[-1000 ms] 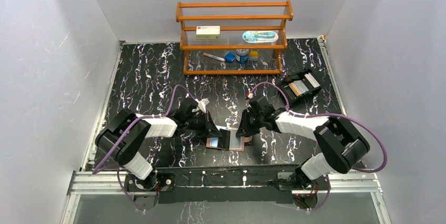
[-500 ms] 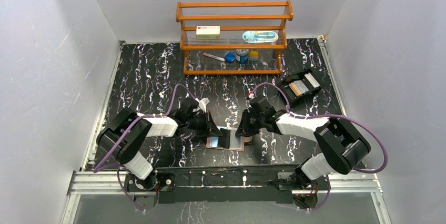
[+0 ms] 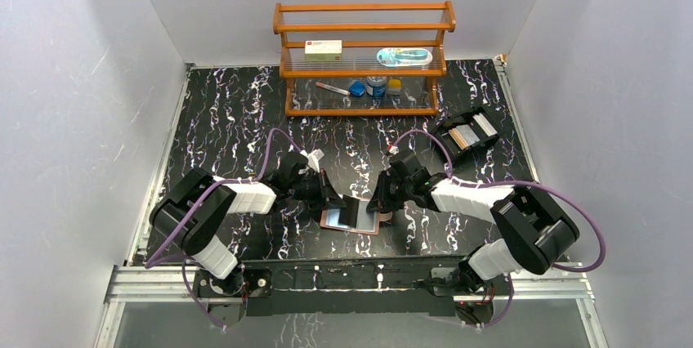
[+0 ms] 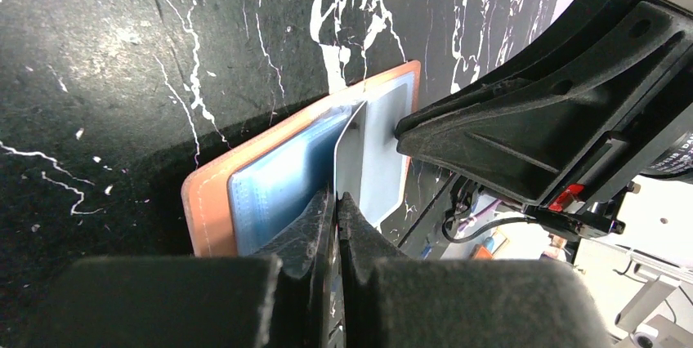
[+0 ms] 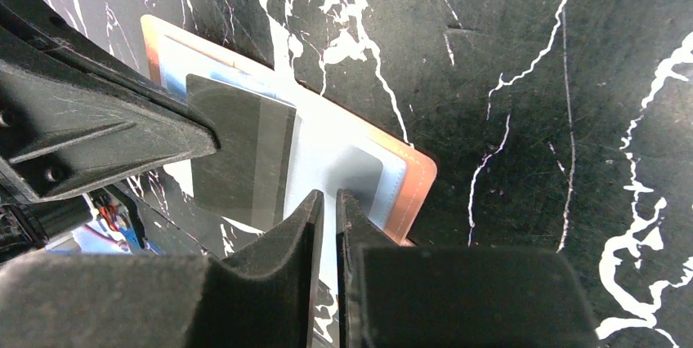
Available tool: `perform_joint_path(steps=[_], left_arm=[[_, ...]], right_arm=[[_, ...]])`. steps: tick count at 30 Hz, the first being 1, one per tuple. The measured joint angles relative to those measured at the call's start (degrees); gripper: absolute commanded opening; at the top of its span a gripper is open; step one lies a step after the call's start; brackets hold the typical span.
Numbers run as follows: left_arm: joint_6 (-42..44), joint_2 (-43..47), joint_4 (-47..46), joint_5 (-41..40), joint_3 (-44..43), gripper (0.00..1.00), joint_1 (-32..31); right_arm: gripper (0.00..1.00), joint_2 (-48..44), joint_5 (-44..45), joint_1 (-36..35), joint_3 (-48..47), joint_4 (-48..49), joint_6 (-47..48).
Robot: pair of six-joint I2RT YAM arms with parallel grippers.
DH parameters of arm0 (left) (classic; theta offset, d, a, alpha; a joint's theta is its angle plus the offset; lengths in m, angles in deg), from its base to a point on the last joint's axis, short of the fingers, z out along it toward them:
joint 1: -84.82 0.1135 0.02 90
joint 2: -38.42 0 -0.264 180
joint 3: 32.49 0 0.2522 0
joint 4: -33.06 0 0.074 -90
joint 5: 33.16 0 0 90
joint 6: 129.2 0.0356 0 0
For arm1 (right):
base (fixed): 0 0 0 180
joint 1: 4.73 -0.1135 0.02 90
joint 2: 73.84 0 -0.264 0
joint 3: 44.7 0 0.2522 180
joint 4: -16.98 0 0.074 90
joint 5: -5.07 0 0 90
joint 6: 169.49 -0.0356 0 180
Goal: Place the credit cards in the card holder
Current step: Insert the credit card into the card holder.
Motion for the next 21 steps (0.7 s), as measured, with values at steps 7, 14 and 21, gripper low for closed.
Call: perform_joint_path(steps=[7,14,21], left_arm=[[-0.9,-0.2,-2.0,-0.3,1.2,0.00,-0.5],[-1.0,-0.4,-3.1,-2.0,1.4,0.00,-2.0],[-1.0,-1.2,-4.3,-2.4,1.4,0.00,-2.5]], right_arm=[[0.19,-0.2,0.4,0.0,0.3,0.3,-1.3],[0.19,-0.3,0.6,0.0,0.9,1.3,-2.7],[0.21,-0.7,1.0,0.0,1.4,1.9,-3.8]])
